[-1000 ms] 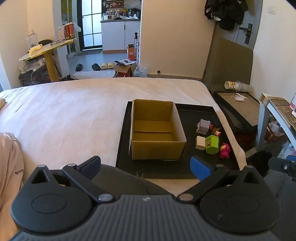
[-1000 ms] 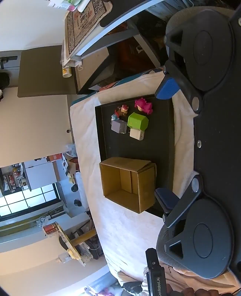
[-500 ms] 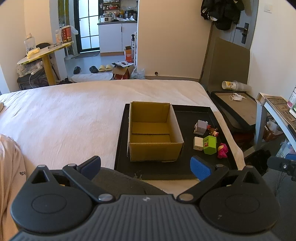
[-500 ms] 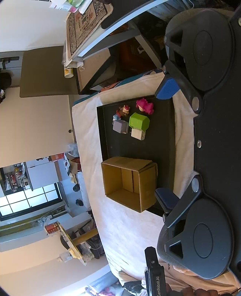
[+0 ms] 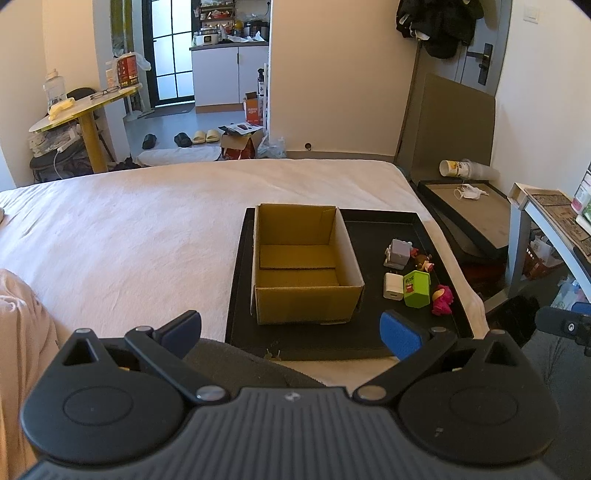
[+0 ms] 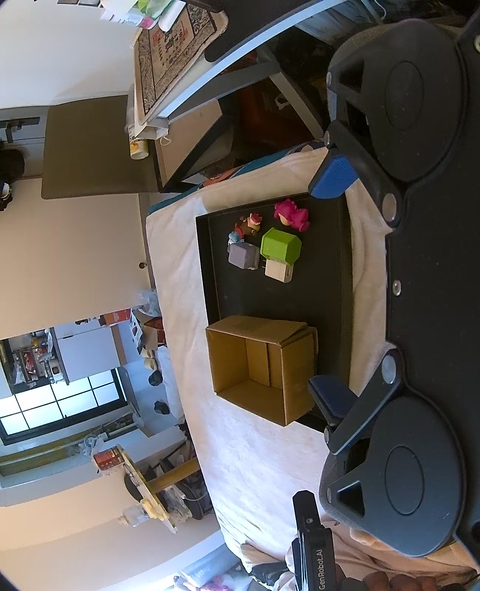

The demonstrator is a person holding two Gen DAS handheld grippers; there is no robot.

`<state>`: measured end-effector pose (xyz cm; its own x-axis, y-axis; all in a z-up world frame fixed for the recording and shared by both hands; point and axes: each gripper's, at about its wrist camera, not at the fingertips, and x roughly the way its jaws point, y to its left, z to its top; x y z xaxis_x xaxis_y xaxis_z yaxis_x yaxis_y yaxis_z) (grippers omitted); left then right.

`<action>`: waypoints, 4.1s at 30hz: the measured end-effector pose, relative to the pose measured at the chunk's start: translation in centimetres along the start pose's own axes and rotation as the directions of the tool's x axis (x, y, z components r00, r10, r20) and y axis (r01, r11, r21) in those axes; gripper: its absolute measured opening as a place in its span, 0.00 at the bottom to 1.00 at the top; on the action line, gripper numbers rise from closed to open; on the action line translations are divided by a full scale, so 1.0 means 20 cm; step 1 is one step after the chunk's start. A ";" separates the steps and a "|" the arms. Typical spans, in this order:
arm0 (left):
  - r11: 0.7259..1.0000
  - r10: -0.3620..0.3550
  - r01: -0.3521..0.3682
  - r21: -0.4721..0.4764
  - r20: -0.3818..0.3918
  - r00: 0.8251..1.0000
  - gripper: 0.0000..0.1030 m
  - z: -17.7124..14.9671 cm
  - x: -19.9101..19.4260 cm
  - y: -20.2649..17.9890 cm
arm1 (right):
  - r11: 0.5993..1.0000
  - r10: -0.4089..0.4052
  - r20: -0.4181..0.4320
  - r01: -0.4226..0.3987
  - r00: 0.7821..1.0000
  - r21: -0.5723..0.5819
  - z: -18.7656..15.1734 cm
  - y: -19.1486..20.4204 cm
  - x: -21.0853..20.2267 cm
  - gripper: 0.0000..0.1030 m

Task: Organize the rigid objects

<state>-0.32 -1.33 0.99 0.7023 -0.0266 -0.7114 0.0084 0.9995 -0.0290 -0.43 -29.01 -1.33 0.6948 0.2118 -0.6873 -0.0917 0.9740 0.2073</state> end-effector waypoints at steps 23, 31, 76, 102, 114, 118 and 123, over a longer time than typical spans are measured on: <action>1.000 -0.006 0.006 -0.006 -0.003 1.000 0.99 0.01 0.00 0.01 | 1.000 -0.010 0.001 0.010 1.000 -0.005 0.01 0.01 0.02 1.00; 1.000 -0.004 0.003 -0.019 -0.011 1.000 0.99 0.02 0.01 0.02 | 1.000 -0.009 -0.001 0.009 1.000 -0.011 0.01 0.01 0.01 1.00; 0.994 0.007 -0.020 -0.109 -0.116 0.993 0.92 0.24 0.51 0.08 | 0.999 0.025 -0.112 -0.021 0.993 0.036 0.24 -0.13 0.46 0.94; 0.979 0.033 -0.094 -0.182 -0.315 0.948 0.47 0.32 1.07 0.20 | 0.991 0.087 -0.344 -0.045 0.935 0.126 0.42 -0.32 1.05 0.59; 0.975 0.050 -0.126 -0.185 -0.370 0.928 0.28 0.33 1.22 0.24 | 0.986 0.123 -0.432 -0.059 0.893 0.158 0.41 -0.35 1.30 0.51; 0.972 0.060 -0.141 -0.187 -0.383 0.922 0.23 0.34 1.26 0.24 | 0.983 0.135 -0.458 -0.063 0.879 0.171 0.41 -0.36 1.37 0.49; 0.968 0.064 -0.155 -0.199 -0.401 0.914 0.14 0.35 1.30 0.26 | 0.983 0.134 -0.500 -0.051 0.856 0.176 0.39 -0.37 1.47 0.46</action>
<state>23.05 3.21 -12.79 0.3568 0.0341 -0.9336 -0.2422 0.9685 -0.0572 26.32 -30.66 -17.60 0.2257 0.3525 -0.9082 -0.0003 0.9323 0.3618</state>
